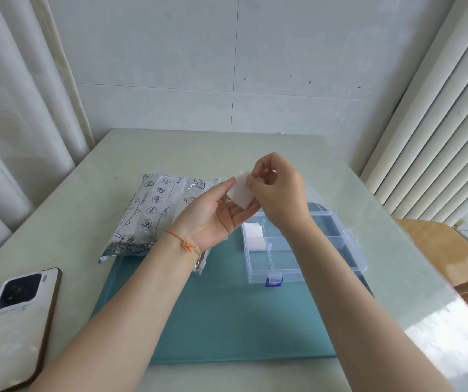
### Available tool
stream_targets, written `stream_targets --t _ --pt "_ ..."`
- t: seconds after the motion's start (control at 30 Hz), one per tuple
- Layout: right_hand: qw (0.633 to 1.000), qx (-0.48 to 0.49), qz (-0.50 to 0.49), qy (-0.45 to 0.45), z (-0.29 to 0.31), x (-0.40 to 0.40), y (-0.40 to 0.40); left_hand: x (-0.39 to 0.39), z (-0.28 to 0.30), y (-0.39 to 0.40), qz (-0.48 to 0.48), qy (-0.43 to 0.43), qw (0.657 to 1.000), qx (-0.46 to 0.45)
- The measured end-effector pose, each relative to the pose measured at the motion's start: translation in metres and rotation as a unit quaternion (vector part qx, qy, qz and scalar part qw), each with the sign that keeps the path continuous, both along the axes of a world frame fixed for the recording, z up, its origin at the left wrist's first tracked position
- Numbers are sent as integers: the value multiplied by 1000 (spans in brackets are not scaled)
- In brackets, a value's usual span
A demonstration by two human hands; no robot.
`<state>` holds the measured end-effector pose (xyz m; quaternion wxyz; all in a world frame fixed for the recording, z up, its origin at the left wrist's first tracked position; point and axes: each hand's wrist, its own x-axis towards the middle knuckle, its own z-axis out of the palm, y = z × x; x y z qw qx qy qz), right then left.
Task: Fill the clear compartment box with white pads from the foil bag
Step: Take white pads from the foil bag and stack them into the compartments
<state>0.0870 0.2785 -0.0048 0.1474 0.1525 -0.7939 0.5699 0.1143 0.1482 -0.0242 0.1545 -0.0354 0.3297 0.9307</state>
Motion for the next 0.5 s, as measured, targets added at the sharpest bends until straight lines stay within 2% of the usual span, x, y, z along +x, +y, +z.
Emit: stream_targets --t 0.27,0.37,0.5 --pt "998 24 -8 56 -3 2 -2 1 0 -1 -29 3 999 -29" --pt "998 42 39 31 -2 0 2 1 1 -3 -24 2 999 -36" --pt "984 134 113 -24 0 -2 11 -1 1 -9 -19 6 999 -50"
